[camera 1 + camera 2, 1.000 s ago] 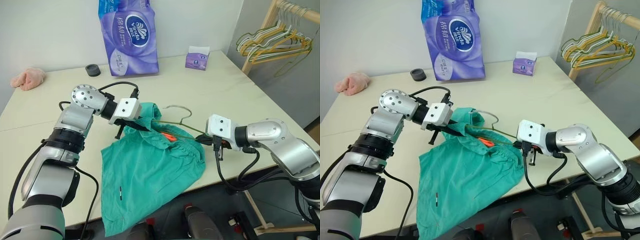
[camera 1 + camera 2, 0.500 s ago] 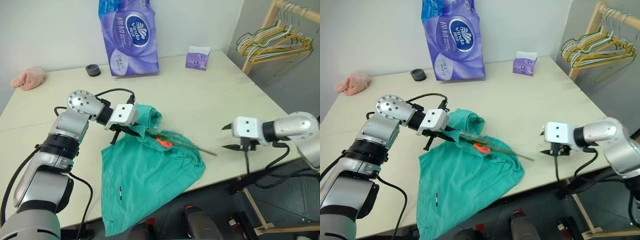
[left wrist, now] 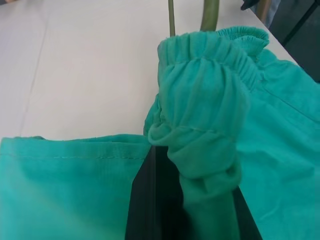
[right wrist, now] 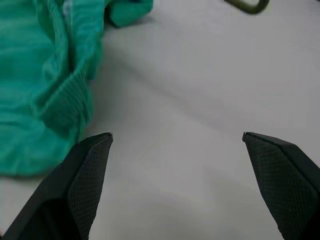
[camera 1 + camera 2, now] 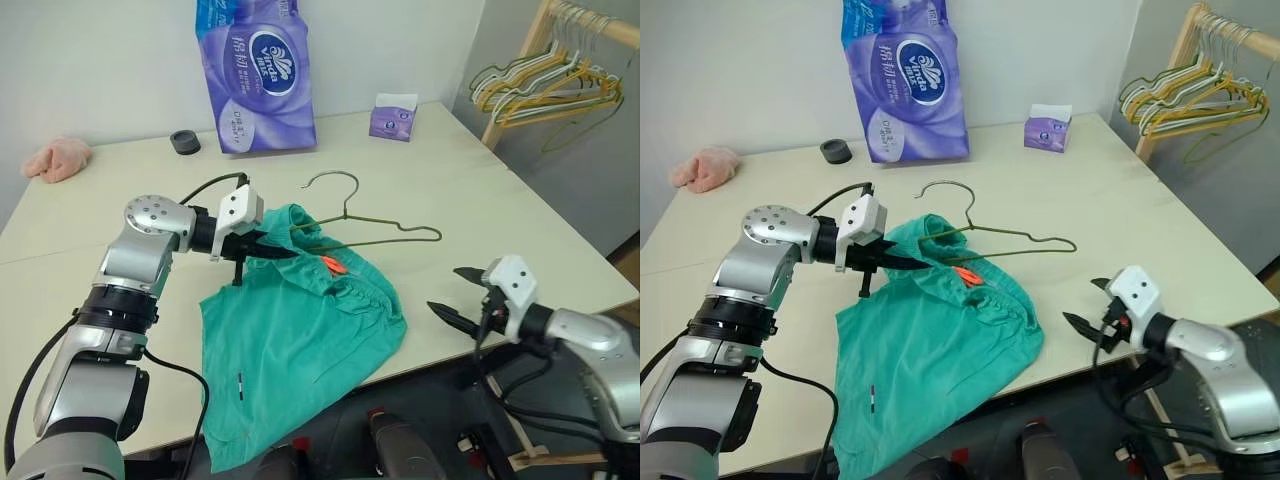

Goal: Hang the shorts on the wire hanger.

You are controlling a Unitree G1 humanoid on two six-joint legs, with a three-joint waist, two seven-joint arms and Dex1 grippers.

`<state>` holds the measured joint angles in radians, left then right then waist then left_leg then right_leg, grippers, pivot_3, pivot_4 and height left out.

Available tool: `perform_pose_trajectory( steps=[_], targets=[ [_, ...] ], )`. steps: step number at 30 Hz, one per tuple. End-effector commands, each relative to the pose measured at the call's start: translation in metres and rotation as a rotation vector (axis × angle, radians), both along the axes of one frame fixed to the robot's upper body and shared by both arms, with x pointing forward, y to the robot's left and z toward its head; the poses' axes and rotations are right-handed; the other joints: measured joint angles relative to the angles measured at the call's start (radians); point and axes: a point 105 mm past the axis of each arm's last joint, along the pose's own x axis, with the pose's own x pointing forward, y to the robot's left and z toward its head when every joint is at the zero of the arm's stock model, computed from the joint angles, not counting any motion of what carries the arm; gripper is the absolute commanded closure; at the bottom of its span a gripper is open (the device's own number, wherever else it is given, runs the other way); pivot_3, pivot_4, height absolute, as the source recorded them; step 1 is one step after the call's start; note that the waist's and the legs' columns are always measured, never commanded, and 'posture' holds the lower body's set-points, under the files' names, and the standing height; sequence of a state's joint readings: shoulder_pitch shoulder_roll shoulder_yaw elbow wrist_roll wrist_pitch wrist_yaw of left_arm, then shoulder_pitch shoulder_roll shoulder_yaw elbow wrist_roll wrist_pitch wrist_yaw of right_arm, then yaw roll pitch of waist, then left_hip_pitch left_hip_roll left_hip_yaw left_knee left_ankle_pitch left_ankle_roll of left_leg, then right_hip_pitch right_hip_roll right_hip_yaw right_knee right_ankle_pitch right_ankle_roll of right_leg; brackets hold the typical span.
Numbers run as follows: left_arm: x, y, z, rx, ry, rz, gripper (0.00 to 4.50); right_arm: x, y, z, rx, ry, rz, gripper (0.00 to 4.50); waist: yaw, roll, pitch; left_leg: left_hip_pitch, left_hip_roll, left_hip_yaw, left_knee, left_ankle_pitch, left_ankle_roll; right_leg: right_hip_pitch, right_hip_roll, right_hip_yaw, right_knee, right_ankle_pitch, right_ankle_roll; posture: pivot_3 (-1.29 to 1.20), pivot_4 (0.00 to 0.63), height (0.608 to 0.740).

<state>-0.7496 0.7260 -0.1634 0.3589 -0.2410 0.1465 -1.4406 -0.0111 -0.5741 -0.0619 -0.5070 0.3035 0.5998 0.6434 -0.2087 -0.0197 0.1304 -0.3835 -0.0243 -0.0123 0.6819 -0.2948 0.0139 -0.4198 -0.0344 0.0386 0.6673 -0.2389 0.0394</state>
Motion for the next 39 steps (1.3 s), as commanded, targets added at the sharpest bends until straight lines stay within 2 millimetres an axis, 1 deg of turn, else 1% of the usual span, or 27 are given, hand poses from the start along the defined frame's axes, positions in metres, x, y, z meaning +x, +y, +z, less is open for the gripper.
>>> perform_pose_trajectory(
  steps=[1, 2, 4, 8, 10, 14, 18, 20, 22, 23, 25, 26, 27, 28, 29, 32, 35, 39],
  targets=[
    [-0.001, 0.000, 0.019, -0.029, -0.065, 0.003, 4.50, -0.013, 0.020, -0.001, 0.040, 0.020, 0.027, 0.05, 0.011, 0.000, 0.000, 0.000, 0.000, 0.000, 0.000, 0.000, 0.000, 0.000, 0.000, 0.000, 0.000, 0.000, 0.000, -0.25, 0.113, 0.740],
    [-0.001, 0.000, 0.019, -0.026, -0.066, 0.002, 4.50, -0.021, 0.028, -0.004, 0.048, 0.043, 0.066, 0.05, 0.016, 0.000, 0.000, 0.000, 0.000, 0.000, 0.000, 0.000, 0.000, 0.000, 0.000, 0.000, -0.001, 0.000, 0.000, -0.24, 0.113, 0.740],
    [-0.002, 0.000, 0.019, -0.021, -0.067, 0.001, 4.50, -0.030, 0.035, -0.007, 0.060, 0.074, 0.097, 0.05, 0.021, 0.000, 0.000, 0.000, -0.001, 0.000, 0.000, 0.000, 0.000, 0.000, 0.000, -0.001, -0.001, 0.000, 0.000, -0.24, 0.112, 0.740],
    [-0.002, 0.000, 0.019, -0.020, -0.069, 0.003, 4.50, -0.037, 0.035, -0.013, 0.069, 0.121, 0.102, 0.05, 0.021, -0.001, 0.000, 0.001, -0.001, 0.000, 0.001, 0.000, 0.000, 0.001, 0.000, -0.001, -0.001, 0.000, 0.000, -0.24, 0.112, 0.740],
    [-0.003, 0.000, 0.018, -0.020, -0.069, 0.002, 4.50, -0.038, 0.034, -0.015, 0.063, 0.121, 0.093, 0.05, 0.020, -0.001, 0.000, 0.001, -0.001, 0.000, 0.000, 0.000, 0.000, 0.001, 0.000, -0.001, -0.001, 0.000, 0.000, -0.24, 0.112, 0.740],
    [-0.003, 0.000, 0.018, -0.022, -0.069, 0.002, 4.50, -0.030, 0.033, -0.023, 0.042, 0.122, 0.045, 0.05, 0.017, -0.001, 0.000, 0.001, -0.001, 0.000, 0.000, 0.000, 0.000, 0.001, 0.000, -0.001, -0.001, 0.000, 0.000, -0.25, 0.114, 0.740],
    [-0.002, -0.001, 0.018, -0.021, -0.072, -0.001, 4.50, -0.022, 0.046, -0.031, 0.069, 0.129, 0.036, 0.05, 0.015, -0.001, 0.000, 0.001, -0.001, 0.000, 0.000, 0.000, 0.000, 0.001, 0.000, -0.001, -0.001, 0.000, 0.000, -0.24, 0.112, 0.740],
    [-0.002, -0.002, 0.019, -0.022, -0.074, -0.001, 4.50, -0.018, 0.052, -0.034, 0.080, 0.129, 0.032, 0.41, 0.015, 0.000, 0.000, 0.001, -0.001, 0.000, 0.000, 0.000, 0.000, 0.001, 0.000, -0.001, -0.001, 0.000, 0.000, -0.24, 0.113, 0.740],
    [-0.002, -0.002, 0.019, -0.024, -0.077, 0.000, 4.50, -0.014, 0.055, -0.034, 0.101, 0.128, 0.013, 0.92, 0.015, -0.001, 0.000, 0.001, -0.001, 0.000, 0.000, 0.000, 0.000, 0.001, 0.000, -0.001, -0.001, 0.000, 0.000, -0.23, 0.112, 0.740],
    [-0.002, -0.002, 0.019, -0.025, -0.079, 0.002, 4.50, -0.012, 0.056, -0.035, 0.111, 0.127, 0.004, 1.34, 0.016, -0.001, 0.000, 0.000, -0.001, 0.000, 0.000, 0.000, 0.000, 0.001, 0.000, -0.001, -0.001, 0.000, 0.000, -0.23, 0.112, 0.740],
    [-0.002, -0.002, 0.019, -0.025, -0.081, 0.006, 4.50, -0.009, 0.054, -0.036, 0.117, 0.128, -0.017, 1.98, 0.017, -0.001, 0.000, 0.001, -0.001, 0.000, 0.000, 0.000, 0.000, 0.001, 0.000, -0.001, -0.001, 0.000, 0.000, -0.23, 0.111, 0.740],
    [-0.002, -0.001, 0.019, -0.025, -0.082, 0.008, 4.50, -0.007, 0.052, -0.037, 0.115, 0.126, -0.036, 2.28, 0.018, -0.001, 0.000, 0.001, -0.001, 0.000, 0.000, 0.000, 0.000, 0.001, 0.000, -0.001, -0.001, 0.000, 0.000, -0.23, 0.111, 0.740],
    [-0.002, 0.000, 0.019, -0.025, -0.084, 0.011, 4.50, -0.004, 0.048, -0.037, 0.114, 0.126, -0.056, 2.71, 0.018, -0.001, 0.000, 0.001, -0.001, 0.000, 0.000, 0.000, 0.000, 0.001, 0.000, -0.001, -0.001, 0.000, 0.000, -0.23, 0.111, 0.740],
    [-0.002, 0.000, 0.019, -0.028, -0.086, 0.018, 4.50, -0.002, 0.045, -0.038, 0.106, 0.120, -0.071, 3.01, 0.018, -0.001, 0.000, 0.001, -0.001, 0.000, 0.000, 0.000, 0.000, 0.001, 0.000, -0.001, -0.001, 0.000, 0.000, -0.23, 0.110, 0.740],
    [-0.002, 0.001, 0.020, -0.031, -0.088, 0.024, 4.50, 0.000, 0.041, -0.037, 0.102, 0.113, -0.086, 3.42, 0.018, -0.001, 0.000, 0.001, -0.001, 0.000, 0.000, 0.000, 0.000, 0.001, 0.000, -0.001, -0.001, 0.000, 0.000, -0.22, 0.111, 0.740],
    [-0.003, 0.003, 0.020, -0.046, -0.080, 0.040, 4.50, 0.009, 0.031, -0.030, 0.133, 0.096, -0.126, 4.40, 0.018, -0.001, 0.000, 0.001, -0.001, 0.000, 0.000, 0.000, 0.000, 0.001, 0.000, -0.001, -0.001, 0.000, 0.000, -0.22, 0.111, 0.740],
    [-0.008, 0.008, 0.022, -0.052, -0.054, 0.048, 4.50, 0.019, 0.018, -0.016, 0.158, 0.064, -0.130, 4.46, 0.018, -0.001, 0.000, 0.001, -0.001, 0.000, 0.000, 0.000, 0.000, 0.001, 0.000, -0.001, -0.001, 0.000, 0.000, -0.22, 0.112, 0.740],
    [-0.021, 0.016, 0.028, -0.051, 0.020, 0.021, 4.50, 0.026, 0.000, 0.013, 0.267, 0.057, -0.071, 4.46, 0.016, 0.000, 0.000, 0.001, -0.001, 0.000, 0.000, 0.000, 0.000, 0.001, 0.000, -0.001, -0.001, 0.000, 0.000, -0.22, 0.110, 0.740]
  ],
)
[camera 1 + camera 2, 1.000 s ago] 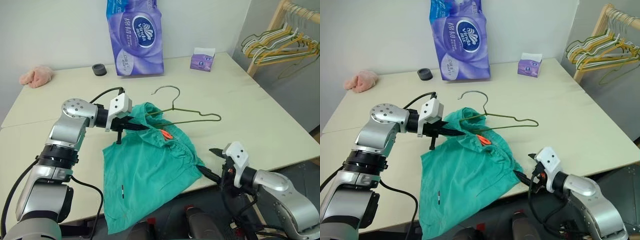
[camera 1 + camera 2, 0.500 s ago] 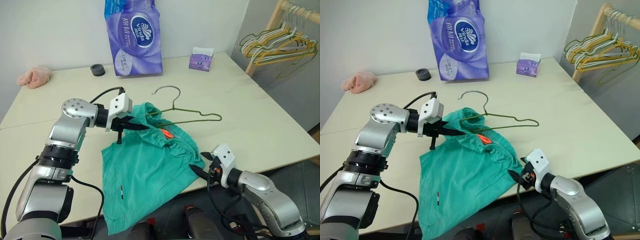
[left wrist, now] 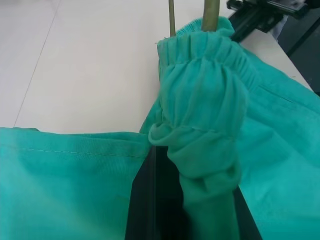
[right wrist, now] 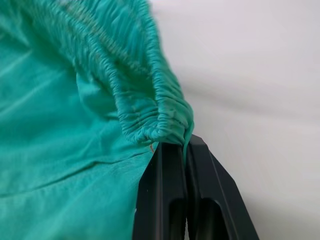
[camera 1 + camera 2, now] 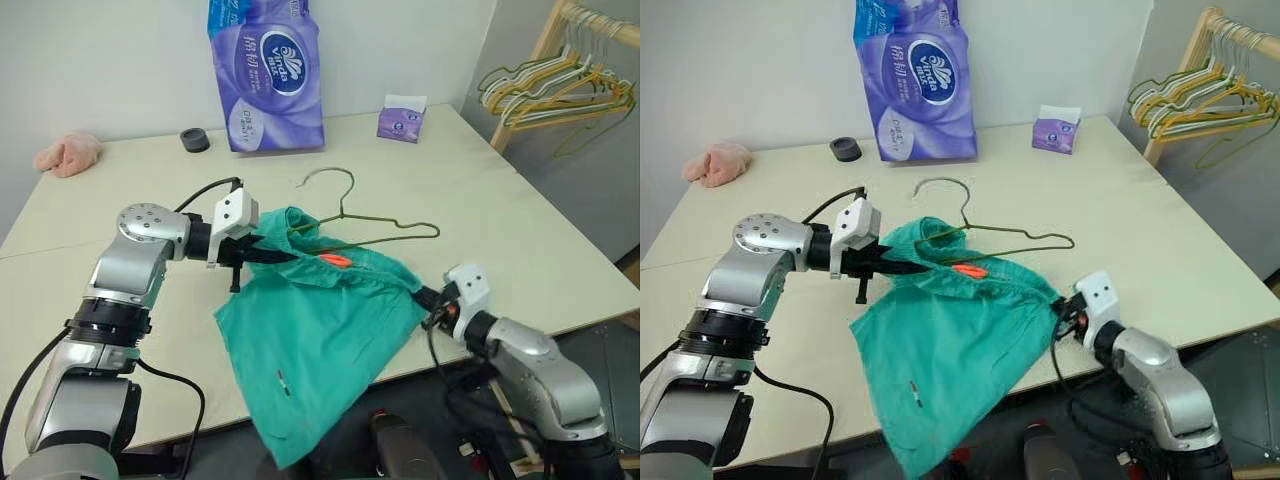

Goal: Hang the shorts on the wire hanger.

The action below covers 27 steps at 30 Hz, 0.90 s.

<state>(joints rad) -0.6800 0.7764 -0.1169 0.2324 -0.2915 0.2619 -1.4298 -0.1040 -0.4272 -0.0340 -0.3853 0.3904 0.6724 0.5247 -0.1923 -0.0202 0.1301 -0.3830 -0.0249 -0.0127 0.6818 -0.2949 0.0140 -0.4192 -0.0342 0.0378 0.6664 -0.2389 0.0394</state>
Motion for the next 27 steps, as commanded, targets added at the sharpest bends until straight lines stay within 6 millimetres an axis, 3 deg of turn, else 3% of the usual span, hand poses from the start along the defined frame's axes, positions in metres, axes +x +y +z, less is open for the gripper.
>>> perform_pose_trajectory(
  steps=[1, 6, 14, 21, 27],
  targets=[
    [-0.012, 0.009, 0.024, -0.022, -0.004, -0.023, 4.50, 0.005, -0.020, 0.030, 0.078, -0.037, 0.022, 4.46, 0.000, 0.000, 0.000, 0.000, 0.000, 0.000, 0.000, 0.000, 0.000, 0.000, 0.000, 0.000, 0.000, 0.000, 0.000, -0.22, 0.110, 0.740],
    [-0.020, 0.023, 0.027, 0.047, 0.024, -0.034, 4.50, 0.002, -0.031, 0.041, 0.114, 0.016, 0.089, 4.46, 0.001, 0.000, 0.000, 0.000, 0.000, 0.000, 0.000, 0.000, 0.000, 0.001, 0.000, -0.001, 0.000, 0.000, 0.000, -0.21, 0.110, 0.740],
    [-0.009, 0.039, 0.029, 0.123, -0.027, 0.012, 4.50, -0.001, -0.030, 0.046, 0.083, 0.001, 0.114, 4.46, 0.004, 0.000, 0.000, 0.000, 0.000, 0.000, 0.000, 0.000, 0.000, 0.000, 0.000, 0.000, 0.000, 0.000, 0.000, -0.22, 0.111, 0.740],
    [-0.009, 0.025, 0.055, -0.034, 0.004, -0.009, 4.50, -0.001, -0.031, 0.042, 0.091, 0.006, 0.090, 4.46, 0.004, 0.000, 0.000, 0.000, 0.000, 0.000, 0.000, 0.000, 0.000, 0.000, 0.000, 0.000, 0.000, 0.000, 0.000, -0.22, 0.108, 0.740],
    [-0.025, 0.025, 0.048, -0.012, 0.067, -0.066, 4.50, 0.000, -0.032, 0.038, 0.092, 0.011, 0.071, 4.46, 0.002, 0.000, 0.000, 0.000, 0.000, 0.000, 0.000, 0.000, 0.000, 0.000, 0.000, 0.000, 0.000, 0.000, 0.000, -0.22, 0.107, 0.740]
  ],
)
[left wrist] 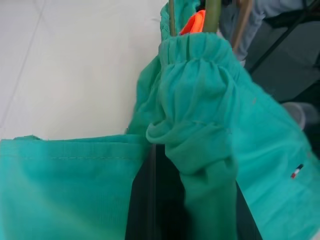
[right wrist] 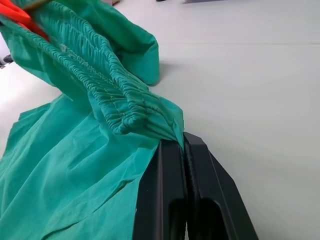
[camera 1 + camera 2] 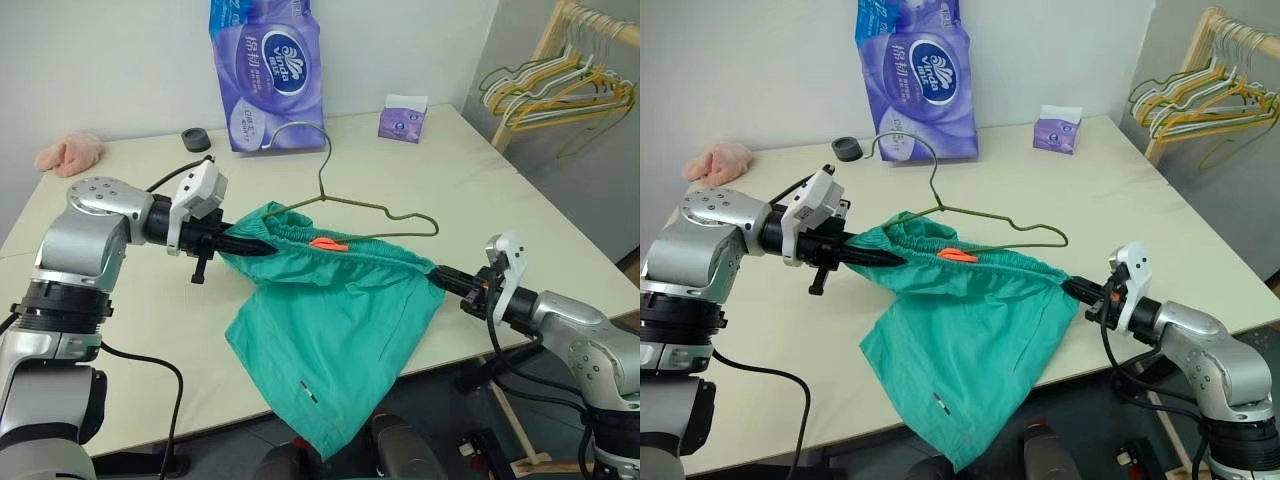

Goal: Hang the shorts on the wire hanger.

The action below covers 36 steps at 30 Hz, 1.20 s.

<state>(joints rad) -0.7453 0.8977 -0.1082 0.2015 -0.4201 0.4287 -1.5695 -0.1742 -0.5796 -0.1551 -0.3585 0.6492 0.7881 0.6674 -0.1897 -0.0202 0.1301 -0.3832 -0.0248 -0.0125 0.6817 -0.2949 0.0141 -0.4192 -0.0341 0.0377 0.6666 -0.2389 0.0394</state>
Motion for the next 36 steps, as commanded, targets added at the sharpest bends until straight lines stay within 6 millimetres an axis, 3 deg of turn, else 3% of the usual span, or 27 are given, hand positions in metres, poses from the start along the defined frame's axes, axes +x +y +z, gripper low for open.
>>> perform_pose_trajectory(
  steps=[1, 28, 33, 36],
  targets=[
    [-0.009, 0.013, 0.014, 0.026, -0.047, -0.007, 4.50, 0.005, -0.015, 0.006, -0.017, -0.036, -0.076, 4.46, -0.002, 0.000, 0.000, 0.000, 0.000, 0.000, 0.000, 0.000, 0.000, 0.000, 0.000, 0.000, 0.000, 0.000, 0.000, -0.22, 0.107, 0.740],
    [0.012, 0.050, -0.011, 0.306, -0.167, 0.088, 4.50, -0.003, -0.013, 0.018, -0.070, -0.076, -0.007, 4.46, 0.002, 0.000, 0.000, 0.000, 0.000, 0.000, 0.000, 0.000, 0.000, 0.000, 0.000, 0.000, 0.000, 0.000, 0.000, -0.22, 0.104, 0.740],
    [0.011, 0.046, -0.019, 0.322, -0.167, 0.071, 4.50, -0.010, 0.007, 0.024, -0.144, -0.125, 0.089, 4.46, 0.001, 0.000, 0.000, 0.000, 0.000, 0.000, 0.000, 0.000, 0.000, 0.000, 0.000, 0.000, 0.000, 0.000, 0.000, -0.23, 0.101, 0.740],
    [0.014, 0.031, -0.021, 0.268, -0.178, 0.061, 4.50, -0.005, 0.023, 0.031, -0.151, -0.160, 0.109, 4.46, -0.001, 0.000, 0.000, 0.000, 0.000, 0.000, 0.000, 0.000, 0.000, 0.000, 0.000, 0.000, 0.000, 0.000, 0.000, -0.23, 0.100, 0.740]
  ],
)
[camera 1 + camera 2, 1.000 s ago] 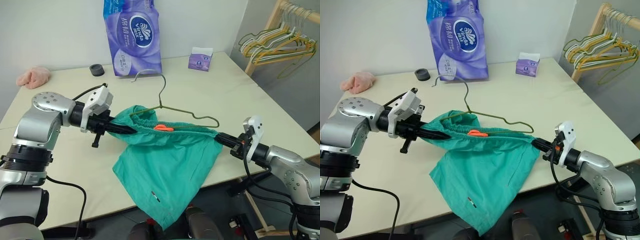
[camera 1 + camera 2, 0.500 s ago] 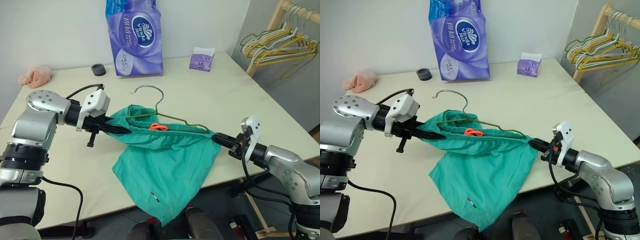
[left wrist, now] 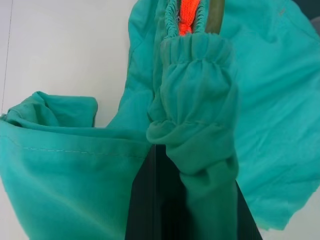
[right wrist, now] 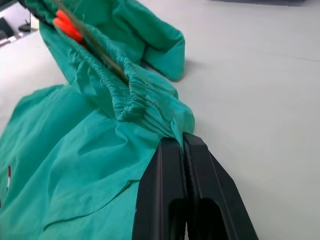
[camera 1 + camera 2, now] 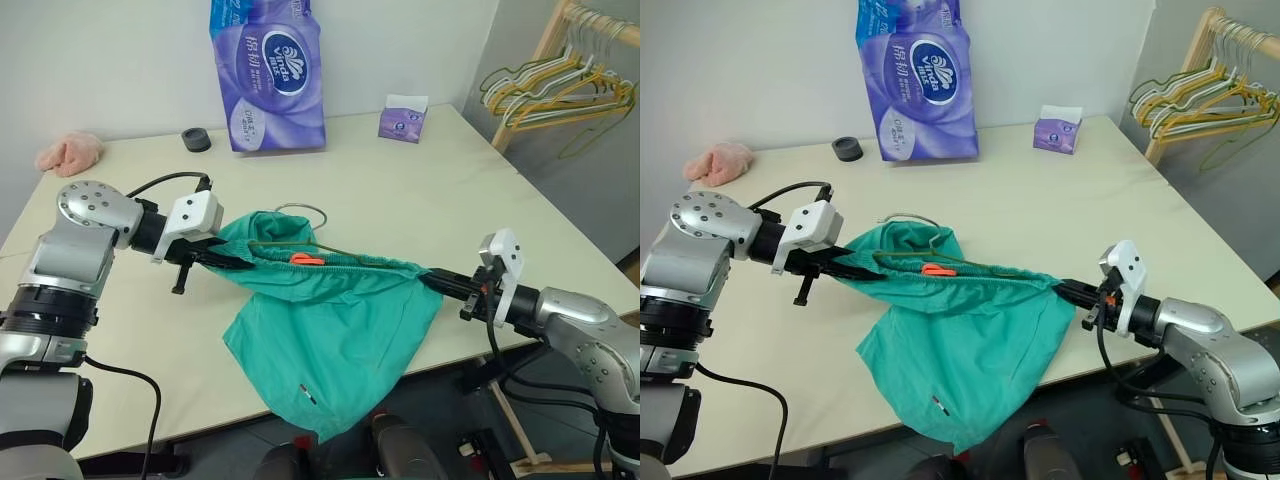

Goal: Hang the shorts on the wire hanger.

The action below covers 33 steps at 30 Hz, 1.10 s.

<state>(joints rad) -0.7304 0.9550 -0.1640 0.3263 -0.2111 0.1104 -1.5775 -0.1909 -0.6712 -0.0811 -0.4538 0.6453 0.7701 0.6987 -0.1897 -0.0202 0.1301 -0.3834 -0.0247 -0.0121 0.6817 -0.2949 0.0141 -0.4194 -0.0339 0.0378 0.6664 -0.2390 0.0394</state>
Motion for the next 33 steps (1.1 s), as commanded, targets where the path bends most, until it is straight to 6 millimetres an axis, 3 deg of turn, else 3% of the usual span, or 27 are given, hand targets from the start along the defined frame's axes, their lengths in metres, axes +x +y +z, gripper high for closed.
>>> perform_pose_trajectory(
  steps=[1, 4, 5, 8, 13, 18, 28, 31, 33],
  targets=[
    [0.005, -0.010, 0.002, -0.038, -0.031, 0.023, 4.50, 0.010, 0.011, 0.019, -0.041, -0.100, -0.006, 4.46, -0.002, 0.000, 0.000, 0.000, 0.000, 0.000, 0.000, 0.000, 0.000, 0.000, 0.000, 0.000, 0.000, 0.000, 0.000, -0.23, 0.099, 0.740],
    [0.000, -0.022, -0.007, -0.057, -0.011, -0.007, 4.50, 0.010, 0.019, 0.022, -0.056, -0.119, 0.038, 4.46, -0.003, 0.000, 0.000, 0.000, 0.000, 0.000, 0.000, 0.000, 0.000, 0.000, 0.000, 0.000, 0.000, 0.000, 0.000, -0.23, 0.099, 0.740],
    [-0.002, -0.024, -0.010, -0.055, 0.000, -0.016, 4.50, 0.011, 0.019, 0.023, -0.073, -0.135, 0.042, 4.28, -0.004, 0.000, 0.000, -0.001, 0.000, -0.001, 0.000, 0.000, 0.000, 0.000, 0.000, 0.000, 0.000, 0.000, 0.000, -0.23, 0.099, 0.740],
    [-0.006, -0.029, -0.017, -0.055, 0.015, -0.027, 4.50, 0.011, 0.018, 0.025, -0.143, -0.180, 0.063, 3.54, -0.003, 0.000, 0.000, -0.001, 0.000, -0.001, 0.000, 0.000, 0.000, -0.001, 0.000, 0.000, -0.001, 0.000, 0.000, -0.24, 0.101, 0.740],
    [-0.009, -0.034, -0.022, -0.062, 0.025, -0.039, 4.50, 0.006, 0.014, 0.017, -0.306, -0.204, 0.097, 1.79, -0.002, 0.000, 0.000, -0.001, 0.000, 0.000, 0.000, 0.000, 0.000, 0.000, -0.001, 0.000, -0.001, 0.000, 0.000, -0.24, 0.103, 0.740],
    [-0.008, -0.038, -0.022, -0.065, 0.026, -0.046, 4.50, -0.001, 0.015, 0.007, -0.376, -0.165, 0.171, 1.79, -0.004, 0.000, 0.000, -0.001, 0.000, 0.000, 0.000, 0.000, 0.000, 0.000, 0.000, 0.000, -0.001, 0.000, 0.000, -0.25, 0.107, 0.740],
    [-0.010, -0.048, -0.023, -0.070, 0.037, -0.091, 4.50, 0.016, 0.032, -0.003, -0.497, -0.115, 0.347, 1.79, -0.007, 0.000, 0.000, -0.001, 0.000, 0.000, 0.000, 0.000, 0.000, 0.000, 0.000, 0.000, -0.001, 0.000, 0.000, -0.25, 0.102, 0.740],
    [-0.010, -0.052, -0.021, -0.087, 0.036, -0.101, 4.50, 0.020, 0.035, -0.005, -0.527, -0.092, 0.395, 2.38, -0.007, 0.000, 0.000, -0.001, 0.000, 0.000, 0.000, 0.000, 0.000, 0.000, 0.000, 0.000, -0.001, 0.000, 0.000, -0.24, 0.100, 0.740],
    [-0.008, -0.055, -0.019, -0.108, 0.025, -0.096, 4.50, 0.021, 0.038, -0.004, -0.527, -0.086, 0.412, 3.01, -0.005, 0.000, 0.000, -0.001, 0.000, 0.000, 0.000, 0.000, 0.000, 0.000, -0.001, -0.001, -0.001, 0.000, 0.000, -0.24, 0.101, 0.740]
  ],
)
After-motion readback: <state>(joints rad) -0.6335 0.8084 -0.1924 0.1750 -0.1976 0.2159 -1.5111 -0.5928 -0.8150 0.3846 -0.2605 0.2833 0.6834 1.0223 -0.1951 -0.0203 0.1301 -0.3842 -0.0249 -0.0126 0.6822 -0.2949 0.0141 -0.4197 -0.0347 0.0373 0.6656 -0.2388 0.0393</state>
